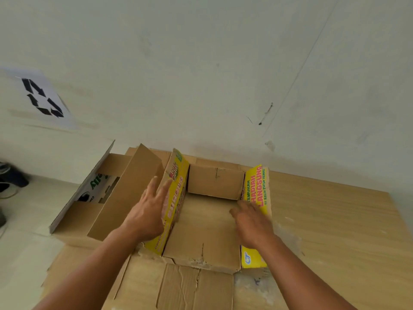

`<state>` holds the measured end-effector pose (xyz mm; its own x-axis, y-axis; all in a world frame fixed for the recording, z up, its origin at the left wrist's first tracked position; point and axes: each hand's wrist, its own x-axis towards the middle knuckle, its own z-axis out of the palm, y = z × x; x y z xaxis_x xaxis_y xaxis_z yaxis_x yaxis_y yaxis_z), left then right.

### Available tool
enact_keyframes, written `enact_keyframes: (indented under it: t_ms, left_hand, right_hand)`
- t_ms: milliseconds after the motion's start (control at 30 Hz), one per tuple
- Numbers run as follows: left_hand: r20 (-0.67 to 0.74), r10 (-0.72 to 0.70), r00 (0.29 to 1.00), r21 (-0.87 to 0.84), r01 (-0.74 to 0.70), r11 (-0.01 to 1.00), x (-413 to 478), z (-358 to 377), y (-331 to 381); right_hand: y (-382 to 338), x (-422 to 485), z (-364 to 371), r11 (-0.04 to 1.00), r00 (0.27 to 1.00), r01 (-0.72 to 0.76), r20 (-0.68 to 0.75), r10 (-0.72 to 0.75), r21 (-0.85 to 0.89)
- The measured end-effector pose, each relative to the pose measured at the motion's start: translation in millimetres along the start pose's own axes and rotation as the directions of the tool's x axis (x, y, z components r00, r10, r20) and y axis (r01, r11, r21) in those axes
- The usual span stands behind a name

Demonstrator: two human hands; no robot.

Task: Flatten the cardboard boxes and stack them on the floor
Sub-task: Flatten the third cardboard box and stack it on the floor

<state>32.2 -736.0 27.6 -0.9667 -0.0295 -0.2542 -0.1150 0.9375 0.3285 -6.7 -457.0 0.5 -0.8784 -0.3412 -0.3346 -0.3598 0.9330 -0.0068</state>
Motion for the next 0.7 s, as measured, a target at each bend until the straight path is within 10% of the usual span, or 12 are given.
enact_keyframes:
  t_ms: [233, 533, 700]
  left_hand:
    - [0.052, -0.008, 0.999, 0.041, 0.006, 0.999, -5.4, 11.5, 4.6]
    - [-0.037, -0.105, 0.994, -0.256, 0.092, 0.962, -3.2, 4.0, 3.8]
    - [-0.055, -0.11, 0.992, -0.247, 0.094, 0.965, -4.2, 6.6, 6.7]
  right_hand:
    - [-32.7, 10.7, 20.8, 0.998, 0.936, 0.037, 0.349, -0.051, 0.046]
    - [-28.8, 7.5, -20.1, 0.847, 0.982, -0.132, 0.181, 0.042, 0.516]
    - [-28.5, -10.0, -44.2, 0.829, 0.945, -0.158, 0.327, -0.032, 0.537]
